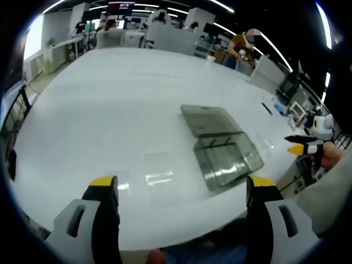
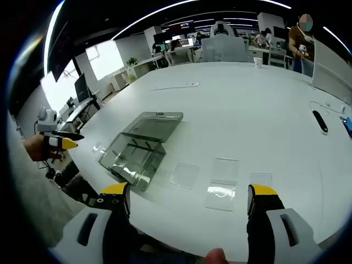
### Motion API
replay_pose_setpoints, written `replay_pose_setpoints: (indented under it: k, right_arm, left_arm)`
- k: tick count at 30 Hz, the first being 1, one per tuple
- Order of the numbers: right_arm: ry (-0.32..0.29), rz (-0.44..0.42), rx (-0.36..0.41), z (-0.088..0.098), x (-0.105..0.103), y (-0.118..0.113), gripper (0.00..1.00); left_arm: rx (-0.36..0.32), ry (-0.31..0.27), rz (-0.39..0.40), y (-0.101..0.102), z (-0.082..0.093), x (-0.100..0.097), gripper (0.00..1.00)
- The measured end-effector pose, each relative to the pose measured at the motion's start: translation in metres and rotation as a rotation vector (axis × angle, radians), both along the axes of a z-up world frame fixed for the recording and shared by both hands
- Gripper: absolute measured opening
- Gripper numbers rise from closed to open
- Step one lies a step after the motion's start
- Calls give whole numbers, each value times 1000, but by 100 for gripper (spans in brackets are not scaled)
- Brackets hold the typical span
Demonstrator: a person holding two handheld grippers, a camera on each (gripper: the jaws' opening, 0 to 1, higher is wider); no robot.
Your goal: Insert the divider into the dual guide fixture by aligning both edges with the guide slots and pushing it downward to the bottom, including one-sided entry, uneven engagement, binding, and posture correction.
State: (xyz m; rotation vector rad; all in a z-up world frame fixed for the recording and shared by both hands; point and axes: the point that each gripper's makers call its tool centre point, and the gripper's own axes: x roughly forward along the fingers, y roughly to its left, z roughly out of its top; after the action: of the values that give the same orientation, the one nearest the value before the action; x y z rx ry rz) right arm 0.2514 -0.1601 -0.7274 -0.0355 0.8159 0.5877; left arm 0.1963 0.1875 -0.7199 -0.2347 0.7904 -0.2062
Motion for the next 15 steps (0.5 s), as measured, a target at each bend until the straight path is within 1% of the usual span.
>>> replay_pose_setpoints:
  k: [15]
  right_arm:
    - [0,2,-1,1,-4,-1,86]
  left_arm:
    - [-1,-3,-7,-2,1,-2,94]
